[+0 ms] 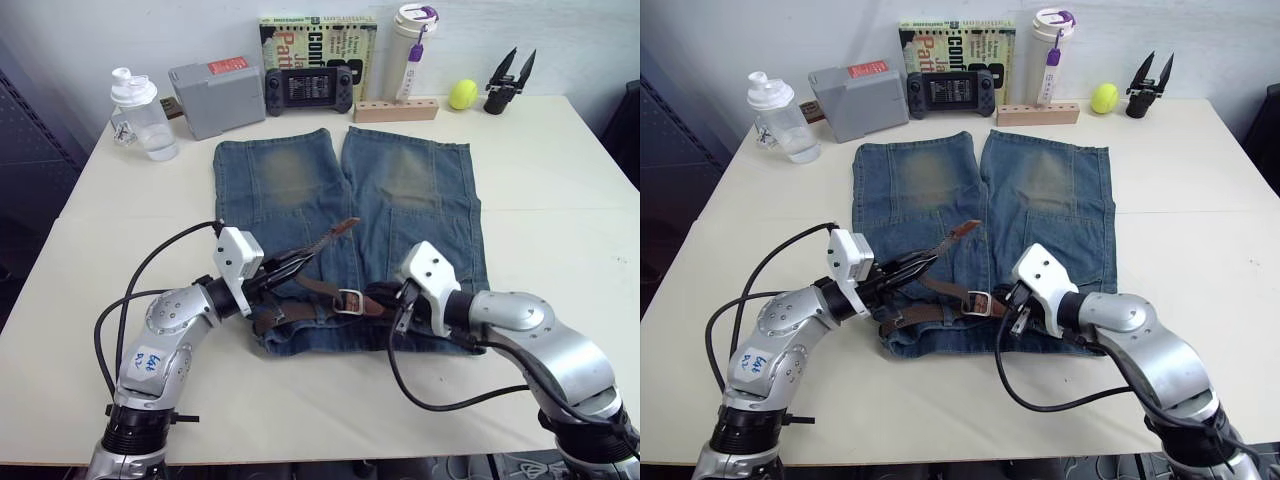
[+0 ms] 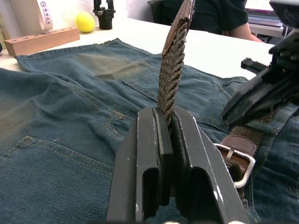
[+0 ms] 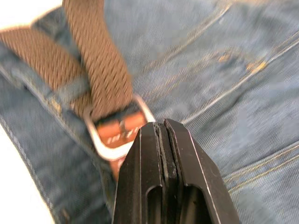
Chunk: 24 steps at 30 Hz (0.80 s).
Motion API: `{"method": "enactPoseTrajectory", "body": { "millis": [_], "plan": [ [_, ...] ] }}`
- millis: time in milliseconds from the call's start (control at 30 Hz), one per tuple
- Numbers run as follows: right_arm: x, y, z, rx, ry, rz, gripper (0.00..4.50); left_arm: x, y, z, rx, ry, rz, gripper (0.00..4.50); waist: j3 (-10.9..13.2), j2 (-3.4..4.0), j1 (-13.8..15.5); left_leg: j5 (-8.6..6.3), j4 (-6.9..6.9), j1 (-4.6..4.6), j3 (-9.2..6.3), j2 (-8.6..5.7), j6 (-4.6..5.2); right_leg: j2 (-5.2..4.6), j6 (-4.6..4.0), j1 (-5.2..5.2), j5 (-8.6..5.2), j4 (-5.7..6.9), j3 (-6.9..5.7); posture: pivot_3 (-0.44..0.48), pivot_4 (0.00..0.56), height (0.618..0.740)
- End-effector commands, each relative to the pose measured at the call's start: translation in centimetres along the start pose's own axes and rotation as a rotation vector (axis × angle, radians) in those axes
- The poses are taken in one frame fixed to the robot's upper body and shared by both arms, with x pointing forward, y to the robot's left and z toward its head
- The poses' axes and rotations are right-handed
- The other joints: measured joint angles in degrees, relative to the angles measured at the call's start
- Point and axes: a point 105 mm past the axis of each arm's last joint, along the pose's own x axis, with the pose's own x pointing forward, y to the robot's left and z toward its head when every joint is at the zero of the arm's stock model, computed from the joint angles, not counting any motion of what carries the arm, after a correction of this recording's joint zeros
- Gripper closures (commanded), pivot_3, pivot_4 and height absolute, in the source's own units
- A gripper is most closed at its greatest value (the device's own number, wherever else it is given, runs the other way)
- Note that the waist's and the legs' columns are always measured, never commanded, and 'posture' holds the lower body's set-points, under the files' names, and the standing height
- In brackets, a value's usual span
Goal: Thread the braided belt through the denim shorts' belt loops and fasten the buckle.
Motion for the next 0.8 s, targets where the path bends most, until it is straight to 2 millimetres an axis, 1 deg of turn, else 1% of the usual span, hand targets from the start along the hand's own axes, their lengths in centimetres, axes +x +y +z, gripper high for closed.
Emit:
{"method": "enactPoseTrajectory", "body": {
  "millis": [33, 200, 533, 667, 733, 800],
  "plan": [
    [0.0, 0.3, 0.6, -0.046, -0.018, -0.005, 4.49, 0.0, -0.4, 1.2, 0.048, -0.036, -0.013, 4.50, 0.00, 0.00, 0.02, 0.00, 0.00, 0.00, 0.00, 0.00, 0.00, 0.00, 0.00, 0.00, 0.00, 0.00, 0.00, 0.000, 0.150, 0.726],
    [0.4, 0.7, 0.6, -0.055, -0.013, 0.009, 4.49, 0.1, -0.4, 1.2, 0.049, -0.035, -0.017, 4.50, 0.00, 0.00, 0.05, 0.00, 0.01, 0.00, -0.01, 0.00, 0.00, -0.01, 0.00, 0.00, 0.00, 0.00, 0.00, 0.000, 0.150, 0.726],
    [2.0, 1.6, 2.1, -0.101, -0.049, 0.058, 4.49, 0.2, -0.5, 1.3, 0.045, -0.038, -0.019, 4.50, 0.00, 0.00, 0.02, 0.00, 0.02, -0.01, -0.02, -0.01, 0.00, -0.02, 0.00, 0.01, 0.00, -0.02, -0.01, 0.000, 0.150, 0.726],
    [2.3, 2.2, 1.8, -0.126, -0.020, 0.085, 4.49, -0.1, -0.4, 1.1, 0.046, -0.029, -0.010, 4.50, 0.00, 0.00, -0.02, 0.00, 0.01, -0.01, -0.02, 0.00, 0.00, 0.00, 0.00, 0.00, 0.00, -0.01, -0.01, 0.000, 0.150, 0.726],
    [2.1, 1.9, 2.1, -0.122, -0.036, 0.071, 4.49, -0.5, -0.3, 0.6, 0.067, -0.004, -0.011, 4.50, 0.00, 0.00, -0.08, 0.00, 0.00, -0.01, -0.01, 0.00, 0.00, 0.00, 0.00, 0.00, 0.00, -0.02, -0.01, 0.000, 0.150, 0.726],
    [1.7, 1.2, 2.7, -0.115, -0.055, 0.045, 4.49, -1.2, -0.1, -0.5, 0.116, 0.057, -0.015, 4.50, 0.00, 0.00, -0.13, 0.00, 0.00, 0.00, -0.01, 0.01, 0.00, 0.00, 0.00, 0.00, 0.00, -0.01, -0.01, 0.000, 0.150, 0.726]
  ]
}}
